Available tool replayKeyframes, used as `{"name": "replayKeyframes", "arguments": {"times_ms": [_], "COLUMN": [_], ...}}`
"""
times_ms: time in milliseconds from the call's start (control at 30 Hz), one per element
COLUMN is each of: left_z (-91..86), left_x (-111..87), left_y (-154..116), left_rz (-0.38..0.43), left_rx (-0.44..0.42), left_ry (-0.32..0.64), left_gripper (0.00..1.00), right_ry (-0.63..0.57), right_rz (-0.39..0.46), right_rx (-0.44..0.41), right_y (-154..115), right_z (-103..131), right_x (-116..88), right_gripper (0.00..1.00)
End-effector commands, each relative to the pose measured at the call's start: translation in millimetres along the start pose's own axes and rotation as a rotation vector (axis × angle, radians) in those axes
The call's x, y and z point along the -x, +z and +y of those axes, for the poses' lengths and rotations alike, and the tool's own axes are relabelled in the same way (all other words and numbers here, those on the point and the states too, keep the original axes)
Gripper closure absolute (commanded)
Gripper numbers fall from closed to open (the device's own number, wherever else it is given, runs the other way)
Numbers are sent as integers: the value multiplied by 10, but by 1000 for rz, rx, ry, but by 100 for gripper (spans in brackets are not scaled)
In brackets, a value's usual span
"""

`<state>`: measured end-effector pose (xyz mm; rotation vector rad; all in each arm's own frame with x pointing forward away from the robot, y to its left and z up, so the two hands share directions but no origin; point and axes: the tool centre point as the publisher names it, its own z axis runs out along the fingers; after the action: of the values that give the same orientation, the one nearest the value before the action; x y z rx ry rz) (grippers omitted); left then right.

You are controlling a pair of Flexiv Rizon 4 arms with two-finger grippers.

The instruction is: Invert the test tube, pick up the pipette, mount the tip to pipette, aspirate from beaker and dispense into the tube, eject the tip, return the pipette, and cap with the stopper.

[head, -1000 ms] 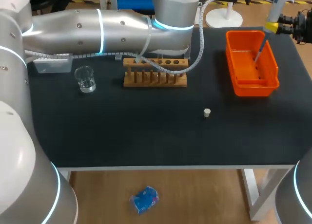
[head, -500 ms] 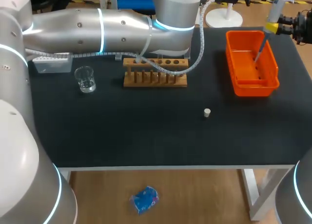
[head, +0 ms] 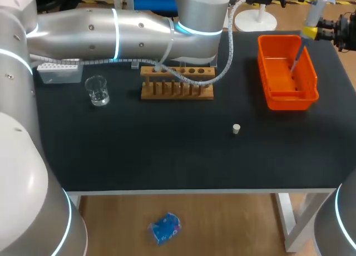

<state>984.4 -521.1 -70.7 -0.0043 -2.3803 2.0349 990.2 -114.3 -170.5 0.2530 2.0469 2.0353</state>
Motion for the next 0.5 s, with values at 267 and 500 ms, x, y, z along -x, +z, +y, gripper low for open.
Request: {"name": "replayKeyframes", "arguments": {"times_ms": [267, 500], "left_z": [69, 91], "left_x": [-14, -10], "left_y": [32, 57], "left_rz": [-6, -2], "left_rx": [16, 23], "left_ry": [-8, -6], "left_gripper": [100, 100], "right_ry": [-1, -1], "right_rz": [5, 5], "right_rx": [0, 0], "right_y": [2, 2], "right_z": [45, 45], "right_x": [14, 14], "right_gripper": [100, 100]}}
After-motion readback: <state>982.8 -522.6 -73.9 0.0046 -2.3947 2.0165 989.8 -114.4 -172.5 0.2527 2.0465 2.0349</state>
